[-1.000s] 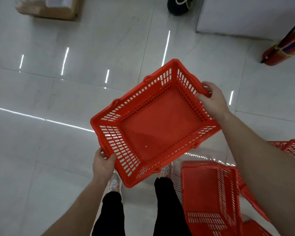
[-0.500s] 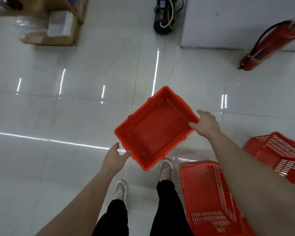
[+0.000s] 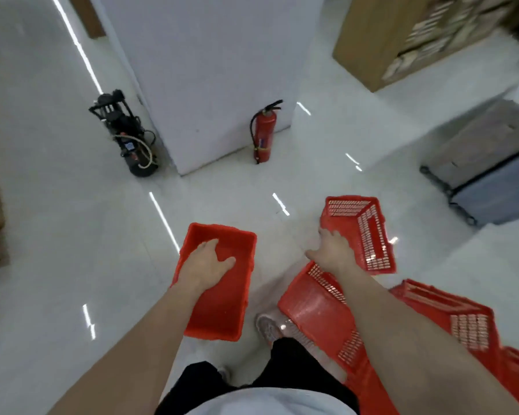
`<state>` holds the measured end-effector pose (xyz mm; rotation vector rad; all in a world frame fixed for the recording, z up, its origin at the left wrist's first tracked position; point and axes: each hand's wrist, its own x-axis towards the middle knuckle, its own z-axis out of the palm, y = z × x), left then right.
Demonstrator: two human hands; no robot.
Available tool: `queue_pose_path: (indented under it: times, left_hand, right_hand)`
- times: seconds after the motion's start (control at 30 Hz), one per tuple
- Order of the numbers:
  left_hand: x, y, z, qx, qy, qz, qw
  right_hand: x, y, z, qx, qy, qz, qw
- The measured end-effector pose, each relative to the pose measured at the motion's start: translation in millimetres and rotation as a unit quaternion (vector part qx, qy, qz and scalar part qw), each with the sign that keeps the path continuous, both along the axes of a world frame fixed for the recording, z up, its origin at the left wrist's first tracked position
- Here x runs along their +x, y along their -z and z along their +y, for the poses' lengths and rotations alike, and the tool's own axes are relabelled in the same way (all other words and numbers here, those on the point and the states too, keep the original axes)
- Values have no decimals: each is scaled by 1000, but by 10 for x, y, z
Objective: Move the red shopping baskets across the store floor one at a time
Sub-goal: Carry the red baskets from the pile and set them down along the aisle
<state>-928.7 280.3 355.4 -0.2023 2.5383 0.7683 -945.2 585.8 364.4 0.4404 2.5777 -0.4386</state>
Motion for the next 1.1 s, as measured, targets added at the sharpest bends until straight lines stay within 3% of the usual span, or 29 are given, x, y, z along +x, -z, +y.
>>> queue_pose_path:
  times: [0.23, 0.5, 0.77, 1.1]
  left_hand:
    - [327, -564, 758, -24, 302, 51, 952]
    - [1531, -955, 2024, 37, 532, 60, 844]
    - [3239, -1159, 3180, 40, 678, 91, 729]
    - [5777, -1362, 4150, 59, 764, 101, 635]
  right_hand:
    - [2089, -553, 471, 41, 232, 27, 971]
    - [4593, -917, 868, 73, 484, 3, 872]
    - [6637, -1112, 838, 93, 614, 7, 784]
    - [9166, -1109, 830, 66, 715, 28, 696]
